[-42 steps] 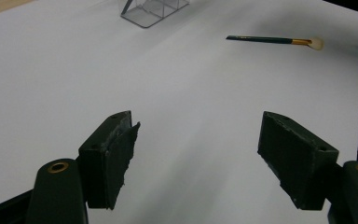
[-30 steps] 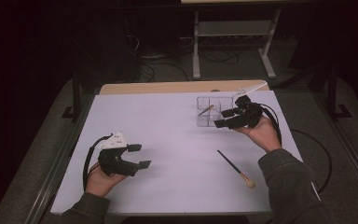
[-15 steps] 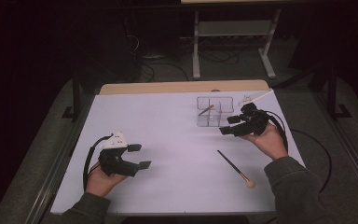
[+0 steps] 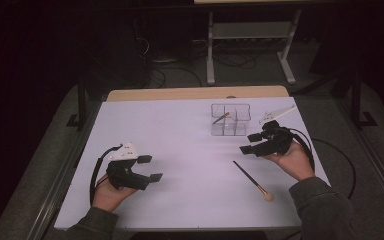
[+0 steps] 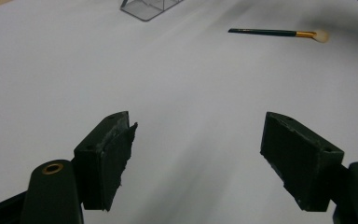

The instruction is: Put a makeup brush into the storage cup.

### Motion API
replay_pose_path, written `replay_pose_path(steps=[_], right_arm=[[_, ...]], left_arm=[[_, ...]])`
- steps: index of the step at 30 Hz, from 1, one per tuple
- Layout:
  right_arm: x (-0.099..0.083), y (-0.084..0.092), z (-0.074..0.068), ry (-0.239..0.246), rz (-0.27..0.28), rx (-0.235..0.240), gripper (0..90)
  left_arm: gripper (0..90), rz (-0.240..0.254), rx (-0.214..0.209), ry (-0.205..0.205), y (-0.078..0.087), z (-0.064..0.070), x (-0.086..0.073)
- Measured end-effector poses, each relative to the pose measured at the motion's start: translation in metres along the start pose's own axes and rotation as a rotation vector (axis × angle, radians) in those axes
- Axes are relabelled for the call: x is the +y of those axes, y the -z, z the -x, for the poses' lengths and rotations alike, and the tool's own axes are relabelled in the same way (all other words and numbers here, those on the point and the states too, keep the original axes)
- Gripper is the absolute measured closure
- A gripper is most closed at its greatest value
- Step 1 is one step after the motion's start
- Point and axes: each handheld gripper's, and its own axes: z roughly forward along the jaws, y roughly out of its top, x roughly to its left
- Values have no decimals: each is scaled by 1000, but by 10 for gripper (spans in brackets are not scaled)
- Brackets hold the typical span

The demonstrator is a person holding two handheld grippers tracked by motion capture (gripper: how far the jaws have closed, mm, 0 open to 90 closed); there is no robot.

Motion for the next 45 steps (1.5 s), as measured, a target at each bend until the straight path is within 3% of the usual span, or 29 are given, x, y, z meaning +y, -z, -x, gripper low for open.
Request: replay_pose_path(steps=[23, 45], right_arm=[[-27, 0, -17, 11, -66, -7, 423], [-54, -8, -21, 10, -107, 0, 491]], left_arm=[[238, 1, 6, 2, 3, -1, -2], [237, -5, 5, 2, 1, 0, -2]])
